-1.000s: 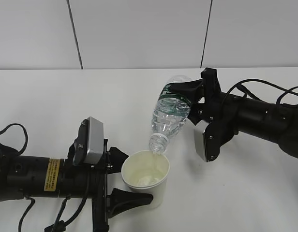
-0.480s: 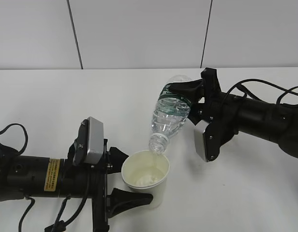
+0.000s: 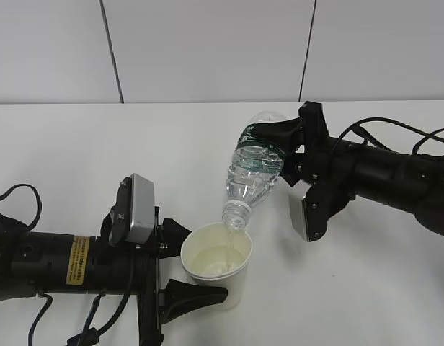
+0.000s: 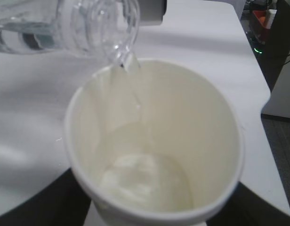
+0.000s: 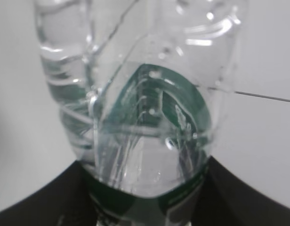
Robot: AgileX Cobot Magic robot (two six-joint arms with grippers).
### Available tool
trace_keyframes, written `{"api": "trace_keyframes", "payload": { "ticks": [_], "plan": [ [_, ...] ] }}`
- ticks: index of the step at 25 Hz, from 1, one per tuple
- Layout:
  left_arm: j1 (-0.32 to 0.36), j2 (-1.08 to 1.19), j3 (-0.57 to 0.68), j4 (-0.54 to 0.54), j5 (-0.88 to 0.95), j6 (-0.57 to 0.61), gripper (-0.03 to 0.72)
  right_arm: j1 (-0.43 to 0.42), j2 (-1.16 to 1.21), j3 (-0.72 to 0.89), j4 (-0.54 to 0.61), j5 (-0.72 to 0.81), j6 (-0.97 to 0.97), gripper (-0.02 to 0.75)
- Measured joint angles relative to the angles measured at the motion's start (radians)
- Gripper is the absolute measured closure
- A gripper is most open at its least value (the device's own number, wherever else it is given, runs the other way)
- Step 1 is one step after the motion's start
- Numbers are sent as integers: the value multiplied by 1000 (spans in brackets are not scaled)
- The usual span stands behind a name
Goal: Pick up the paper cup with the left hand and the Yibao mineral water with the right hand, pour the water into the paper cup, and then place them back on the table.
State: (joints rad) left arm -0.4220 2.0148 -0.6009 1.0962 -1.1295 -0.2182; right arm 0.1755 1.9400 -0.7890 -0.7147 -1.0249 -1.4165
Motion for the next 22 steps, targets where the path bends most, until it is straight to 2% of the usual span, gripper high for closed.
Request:
{"api": "trace_keyframes", "payload": {
  "ticks": [22],
  "plan": [
    [0, 0, 0, 0, 0, 0, 220, 0, 0, 0, 0, -5, -34, 383]
  ]
}}
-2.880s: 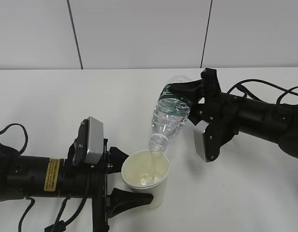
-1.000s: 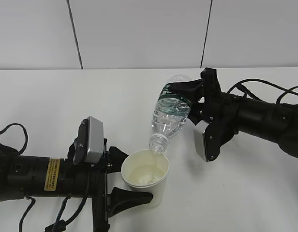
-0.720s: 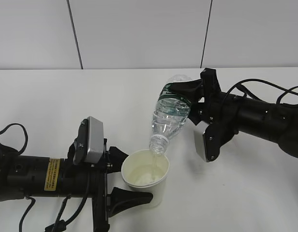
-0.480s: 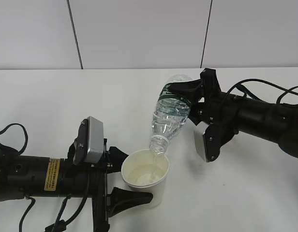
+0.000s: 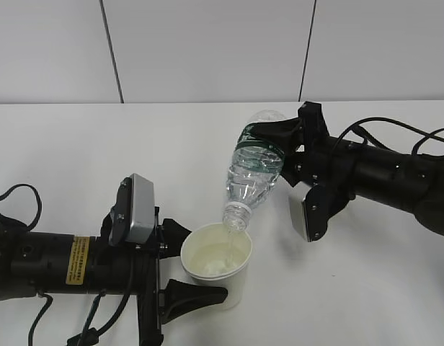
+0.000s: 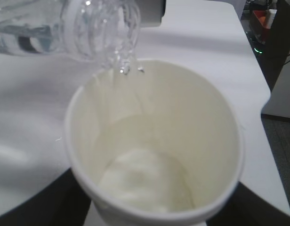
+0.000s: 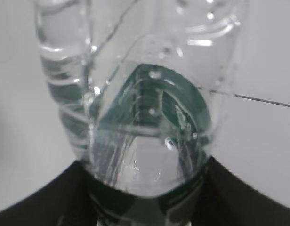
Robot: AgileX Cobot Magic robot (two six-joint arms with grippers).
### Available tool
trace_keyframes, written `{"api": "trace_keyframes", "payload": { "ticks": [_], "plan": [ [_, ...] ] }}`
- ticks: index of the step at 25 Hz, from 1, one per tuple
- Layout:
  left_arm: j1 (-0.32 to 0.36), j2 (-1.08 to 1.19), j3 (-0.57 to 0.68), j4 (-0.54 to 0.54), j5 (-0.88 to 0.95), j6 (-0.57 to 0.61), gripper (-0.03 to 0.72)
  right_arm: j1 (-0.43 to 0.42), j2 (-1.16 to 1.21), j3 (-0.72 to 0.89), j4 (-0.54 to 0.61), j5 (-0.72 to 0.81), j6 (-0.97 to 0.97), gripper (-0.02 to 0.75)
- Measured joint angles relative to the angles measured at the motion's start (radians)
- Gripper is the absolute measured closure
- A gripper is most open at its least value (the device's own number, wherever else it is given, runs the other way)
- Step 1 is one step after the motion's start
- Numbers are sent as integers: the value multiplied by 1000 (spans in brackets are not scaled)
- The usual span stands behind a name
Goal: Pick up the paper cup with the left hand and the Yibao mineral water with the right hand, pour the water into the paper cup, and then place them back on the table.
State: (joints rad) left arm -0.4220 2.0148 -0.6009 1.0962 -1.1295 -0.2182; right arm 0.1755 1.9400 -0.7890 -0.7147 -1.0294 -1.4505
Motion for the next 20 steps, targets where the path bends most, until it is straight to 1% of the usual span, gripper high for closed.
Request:
{"api": "trace_keyframes", "payload": {
  "ticks": [20],
  "plan": [
    [0, 0, 0, 0, 2, 0, 220, 0, 0, 0, 0, -30, 0, 383]
  ]
}}
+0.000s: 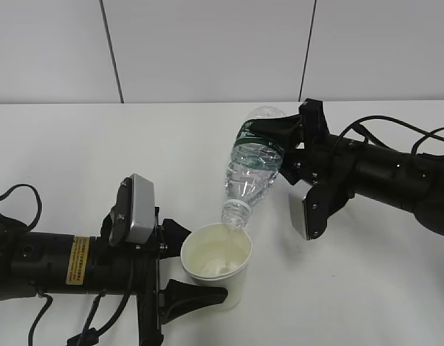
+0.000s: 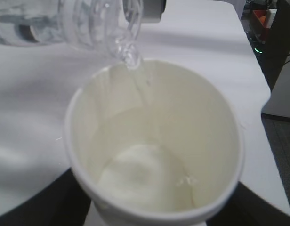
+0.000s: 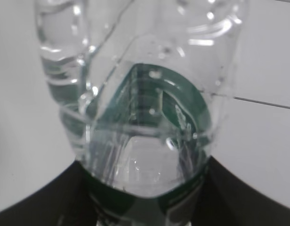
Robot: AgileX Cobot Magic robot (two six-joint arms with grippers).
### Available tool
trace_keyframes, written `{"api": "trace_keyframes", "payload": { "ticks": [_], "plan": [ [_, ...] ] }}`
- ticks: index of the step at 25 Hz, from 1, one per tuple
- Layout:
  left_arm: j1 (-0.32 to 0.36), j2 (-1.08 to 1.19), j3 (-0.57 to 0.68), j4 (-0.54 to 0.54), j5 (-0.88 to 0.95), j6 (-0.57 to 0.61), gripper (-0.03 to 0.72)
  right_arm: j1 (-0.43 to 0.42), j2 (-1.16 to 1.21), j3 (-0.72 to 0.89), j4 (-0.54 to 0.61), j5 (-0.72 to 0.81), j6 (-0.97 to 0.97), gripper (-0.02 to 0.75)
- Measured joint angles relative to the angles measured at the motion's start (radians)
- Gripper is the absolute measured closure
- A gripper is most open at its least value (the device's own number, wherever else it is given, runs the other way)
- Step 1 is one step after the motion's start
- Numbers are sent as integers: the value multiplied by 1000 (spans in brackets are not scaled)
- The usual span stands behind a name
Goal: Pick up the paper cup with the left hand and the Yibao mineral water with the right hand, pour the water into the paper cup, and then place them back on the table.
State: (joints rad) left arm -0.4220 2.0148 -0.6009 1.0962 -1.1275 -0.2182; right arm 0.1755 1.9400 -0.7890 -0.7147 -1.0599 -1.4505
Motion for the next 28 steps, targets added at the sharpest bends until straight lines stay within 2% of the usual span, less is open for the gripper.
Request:
{"api": "trace_keyframes", "payload": {
  "ticks": [9, 16, 24, 28],
  "plan": [
    [0, 6, 0, -1, 7, 0, 220, 0, 0, 0, 0, -2, 8, 383],
    [0, 6, 0, -7, 7, 0, 220, 0, 0, 0, 0, -2, 145, 383],
    [0, 6, 0, -90, 7, 0, 220, 0, 20, 0, -16, -2, 255, 383],
    [0, 6, 0, -130, 7, 0, 220, 0, 46, -1, -22, -6, 393, 383]
  ]
}}
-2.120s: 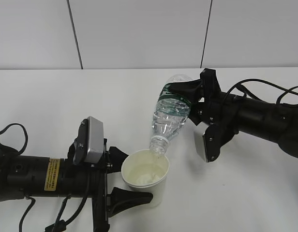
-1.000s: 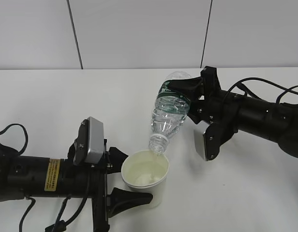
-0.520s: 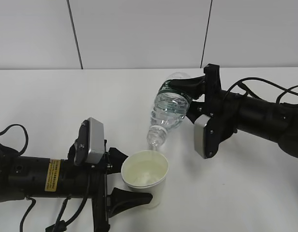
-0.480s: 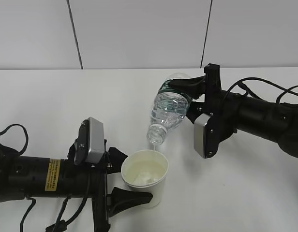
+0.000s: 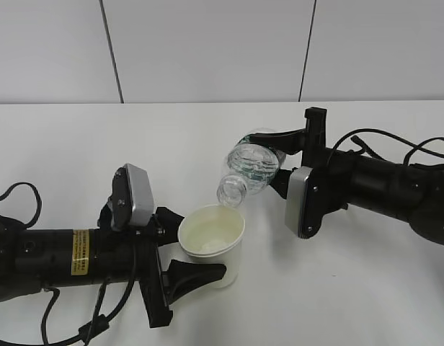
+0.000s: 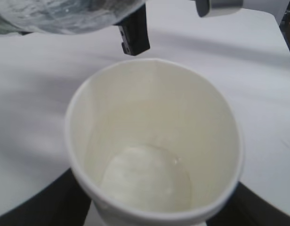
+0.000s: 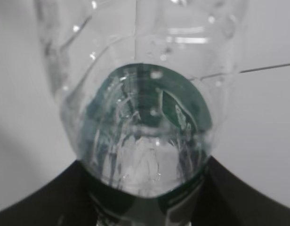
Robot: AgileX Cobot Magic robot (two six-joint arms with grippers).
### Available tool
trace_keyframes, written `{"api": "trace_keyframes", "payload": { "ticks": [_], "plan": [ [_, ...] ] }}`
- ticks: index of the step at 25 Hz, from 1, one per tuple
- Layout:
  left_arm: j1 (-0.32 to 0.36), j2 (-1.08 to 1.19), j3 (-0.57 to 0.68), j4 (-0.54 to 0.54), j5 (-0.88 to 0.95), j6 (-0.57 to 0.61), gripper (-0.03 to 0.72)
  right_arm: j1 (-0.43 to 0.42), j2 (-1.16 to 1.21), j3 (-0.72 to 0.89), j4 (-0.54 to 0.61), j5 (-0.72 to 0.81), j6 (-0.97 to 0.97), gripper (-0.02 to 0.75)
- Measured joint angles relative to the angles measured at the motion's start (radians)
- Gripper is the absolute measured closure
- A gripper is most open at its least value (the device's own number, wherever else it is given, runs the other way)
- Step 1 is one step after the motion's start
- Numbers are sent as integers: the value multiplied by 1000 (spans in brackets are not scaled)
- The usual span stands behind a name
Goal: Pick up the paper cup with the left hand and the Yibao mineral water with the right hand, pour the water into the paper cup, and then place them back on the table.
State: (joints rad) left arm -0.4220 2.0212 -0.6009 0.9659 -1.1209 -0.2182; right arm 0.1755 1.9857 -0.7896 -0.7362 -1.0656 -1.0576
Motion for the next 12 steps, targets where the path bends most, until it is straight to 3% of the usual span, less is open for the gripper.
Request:
{"api": "trace_keyframes", "payload": {
  "ticks": [6, 12],
  "plan": [
    [0, 0, 0, -53, 0, 15, 220, 0, 38, -2, 11, -51, 267, 383],
    [0, 0, 0, -136, 12, 24, 220, 0, 42, -2, 140, -57, 658, 383]
  ]
}}
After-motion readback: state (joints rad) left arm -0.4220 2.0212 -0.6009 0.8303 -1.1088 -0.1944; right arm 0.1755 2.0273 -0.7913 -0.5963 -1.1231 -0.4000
